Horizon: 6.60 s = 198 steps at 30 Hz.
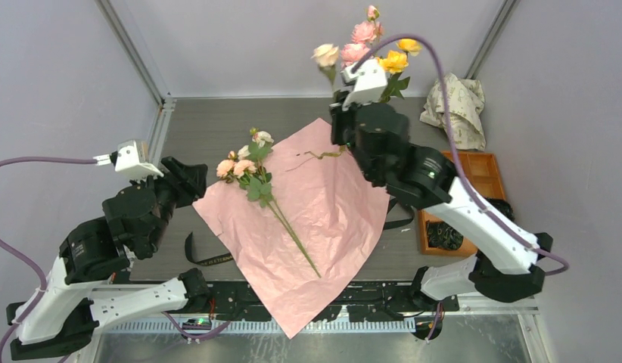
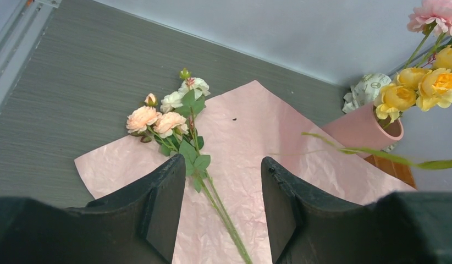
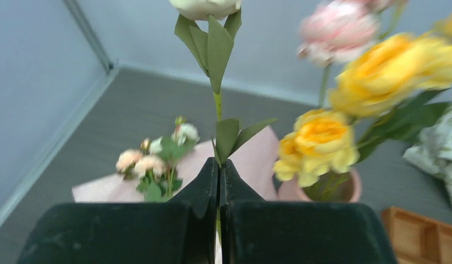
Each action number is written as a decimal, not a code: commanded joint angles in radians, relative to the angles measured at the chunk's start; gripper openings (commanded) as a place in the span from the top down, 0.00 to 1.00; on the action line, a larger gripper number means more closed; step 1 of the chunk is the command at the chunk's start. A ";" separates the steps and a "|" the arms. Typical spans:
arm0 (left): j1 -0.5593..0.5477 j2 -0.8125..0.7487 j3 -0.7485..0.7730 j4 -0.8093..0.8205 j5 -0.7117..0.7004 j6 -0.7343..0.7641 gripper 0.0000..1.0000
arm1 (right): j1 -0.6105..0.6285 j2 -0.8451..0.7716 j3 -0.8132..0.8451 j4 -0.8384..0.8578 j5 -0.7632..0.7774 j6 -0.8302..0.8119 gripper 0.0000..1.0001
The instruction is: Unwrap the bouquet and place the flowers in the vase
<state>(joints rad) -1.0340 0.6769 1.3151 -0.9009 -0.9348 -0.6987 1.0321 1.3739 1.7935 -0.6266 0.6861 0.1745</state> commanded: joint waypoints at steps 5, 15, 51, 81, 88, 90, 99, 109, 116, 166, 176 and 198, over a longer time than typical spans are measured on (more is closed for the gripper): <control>-0.002 0.022 -0.001 0.056 -0.008 0.014 0.47 | 0.000 -0.111 -0.011 0.443 0.283 -0.453 0.99; -0.002 0.031 0.002 0.071 0.009 0.016 0.47 | -0.015 -0.085 -0.008 0.797 0.369 -0.813 0.99; -0.002 0.012 -0.026 0.105 -0.003 0.037 0.47 | -0.286 0.104 0.004 1.232 0.097 -1.172 0.99; -0.003 0.006 -0.058 0.136 0.005 0.045 0.46 | -0.284 -0.206 -0.440 1.137 0.141 -0.816 0.99; -0.002 0.001 -0.060 0.137 0.011 0.042 0.46 | -0.285 -0.249 -0.490 1.043 0.121 -0.697 0.99; -0.002 -0.002 -0.063 0.137 0.011 0.041 0.46 | -0.284 -0.251 -0.500 1.023 0.109 -0.670 0.99; -0.002 -0.014 -0.066 0.126 0.009 0.035 0.46 | -0.284 -0.213 -0.495 1.009 0.055 -0.594 0.99; -0.002 -0.019 -0.072 0.127 0.007 0.034 0.46 | -0.285 -0.211 -0.567 0.998 0.060 -0.518 0.99; -0.003 -0.013 -0.073 0.132 0.013 0.034 0.46 | -0.287 -0.200 -0.633 0.985 0.071 -0.458 0.99; -0.001 -0.007 -0.101 0.150 0.020 0.034 0.45 | -0.311 -0.168 -0.618 0.521 0.288 -0.094 0.26; -0.002 0.039 -0.104 0.167 0.031 0.030 0.40 | -0.311 -0.269 -0.547 0.329 0.171 0.045 0.22; 0.041 0.336 -0.062 0.247 0.205 -0.031 0.28 | -0.311 -0.558 -0.455 0.146 0.100 0.134 0.05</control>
<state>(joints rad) -1.0260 0.9634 1.2079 -0.7101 -0.7784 -0.6830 0.7242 0.9417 1.3285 -0.5346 0.8078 0.2855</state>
